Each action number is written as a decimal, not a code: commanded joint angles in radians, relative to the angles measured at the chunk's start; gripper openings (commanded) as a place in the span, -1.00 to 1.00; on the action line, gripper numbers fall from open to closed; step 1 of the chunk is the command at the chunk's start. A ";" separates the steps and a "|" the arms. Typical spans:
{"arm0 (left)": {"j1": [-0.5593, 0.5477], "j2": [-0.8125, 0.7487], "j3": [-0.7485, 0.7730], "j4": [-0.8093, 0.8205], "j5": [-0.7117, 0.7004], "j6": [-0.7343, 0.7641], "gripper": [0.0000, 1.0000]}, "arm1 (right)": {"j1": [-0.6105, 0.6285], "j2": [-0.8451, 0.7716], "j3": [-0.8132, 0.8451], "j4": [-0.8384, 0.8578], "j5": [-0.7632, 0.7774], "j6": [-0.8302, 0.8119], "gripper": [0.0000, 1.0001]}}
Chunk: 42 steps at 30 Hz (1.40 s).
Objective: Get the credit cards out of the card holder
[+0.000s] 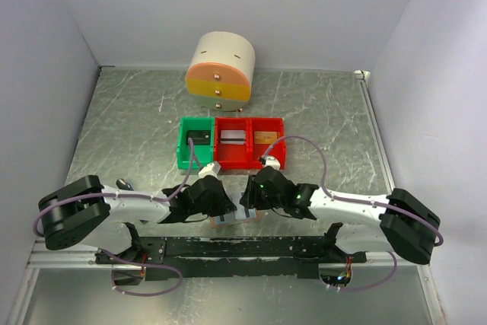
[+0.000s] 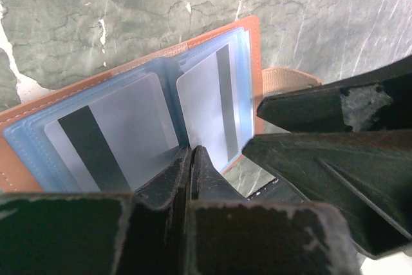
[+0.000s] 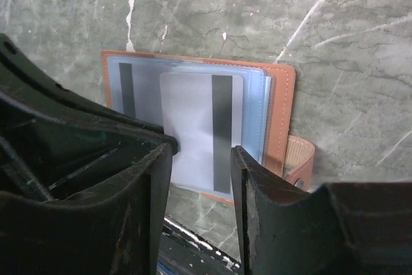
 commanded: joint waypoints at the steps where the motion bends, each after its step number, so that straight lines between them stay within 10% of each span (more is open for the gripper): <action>1: -0.007 -0.027 0.002 -0.078 -0.030 0.076 -0.86 | 0.001 0.057 0.032 -0.002 0.020 -0.003 -0.17; 21: -0.007 -0.032 0.017 -0.101 -0.009 0.103 -0.80 | -0.015 0.214 0.067 0.007 -0.017 -0.007 -0.19; 42: -0.008 -0.052 -0.221 0.347 -0.030 -0.206 -0.51 | -0.015 0.184 -0.022 0.072 -0.062 0.071 -0.20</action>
